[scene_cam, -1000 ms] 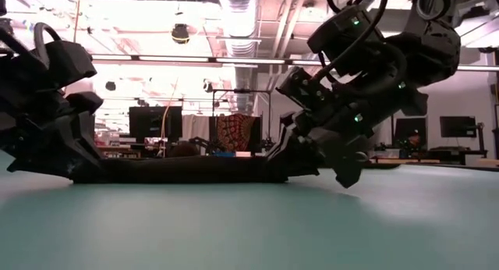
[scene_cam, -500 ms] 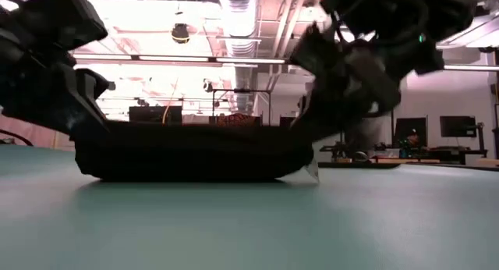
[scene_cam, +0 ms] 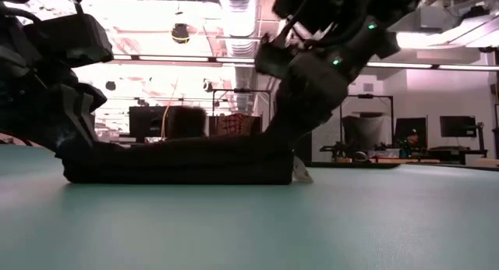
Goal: Roll towel
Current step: Roll the black towel
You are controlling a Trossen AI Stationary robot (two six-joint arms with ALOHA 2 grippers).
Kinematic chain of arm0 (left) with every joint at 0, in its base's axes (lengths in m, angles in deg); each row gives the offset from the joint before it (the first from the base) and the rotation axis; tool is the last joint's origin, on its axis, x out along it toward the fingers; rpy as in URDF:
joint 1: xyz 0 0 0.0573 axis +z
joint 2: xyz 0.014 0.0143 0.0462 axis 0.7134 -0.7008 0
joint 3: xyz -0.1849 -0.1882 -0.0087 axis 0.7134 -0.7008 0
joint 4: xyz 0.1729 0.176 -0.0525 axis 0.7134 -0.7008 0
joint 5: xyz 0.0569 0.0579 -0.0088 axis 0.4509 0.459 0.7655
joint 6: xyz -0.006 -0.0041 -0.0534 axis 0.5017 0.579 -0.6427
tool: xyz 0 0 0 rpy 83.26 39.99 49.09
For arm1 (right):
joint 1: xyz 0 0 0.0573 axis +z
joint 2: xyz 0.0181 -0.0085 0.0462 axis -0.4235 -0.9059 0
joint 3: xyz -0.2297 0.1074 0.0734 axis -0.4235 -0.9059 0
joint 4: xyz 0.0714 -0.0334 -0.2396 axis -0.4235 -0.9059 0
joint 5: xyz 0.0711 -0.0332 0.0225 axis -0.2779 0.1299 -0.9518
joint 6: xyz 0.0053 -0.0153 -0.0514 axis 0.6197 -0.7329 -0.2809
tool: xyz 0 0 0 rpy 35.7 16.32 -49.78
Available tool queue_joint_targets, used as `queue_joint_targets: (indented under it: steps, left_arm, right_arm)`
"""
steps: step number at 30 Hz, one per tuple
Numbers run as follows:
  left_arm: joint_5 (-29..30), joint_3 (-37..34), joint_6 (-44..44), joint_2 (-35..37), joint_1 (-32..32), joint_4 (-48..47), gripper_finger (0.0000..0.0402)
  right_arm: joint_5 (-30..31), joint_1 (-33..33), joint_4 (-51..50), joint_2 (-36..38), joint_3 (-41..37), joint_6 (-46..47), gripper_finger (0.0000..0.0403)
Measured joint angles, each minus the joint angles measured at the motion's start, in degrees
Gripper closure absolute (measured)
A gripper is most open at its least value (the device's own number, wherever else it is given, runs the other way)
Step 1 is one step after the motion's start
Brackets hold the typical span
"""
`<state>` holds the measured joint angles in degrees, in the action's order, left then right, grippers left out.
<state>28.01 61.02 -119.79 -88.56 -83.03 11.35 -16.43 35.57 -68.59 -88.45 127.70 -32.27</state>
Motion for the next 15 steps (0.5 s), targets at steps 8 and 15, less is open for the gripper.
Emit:
queue_joint_targets:
  steps: [8, 15]
  left_arm:
    - [0.34, 1.4, 0.17, 0.02, 0.53, -0.03, 0.0391]
    - [0.43, 2.38, 0.08, 0.04, 0.99, -0.58, 0.0391]
  right_arm:
    - [-1.59, -2.78, -4.91, -2.67, 3.81, 1.43, 0.0378]
    - [-1.61, -4.72, -5.32, -4.08, 3.92, 2.76, 0.0378]
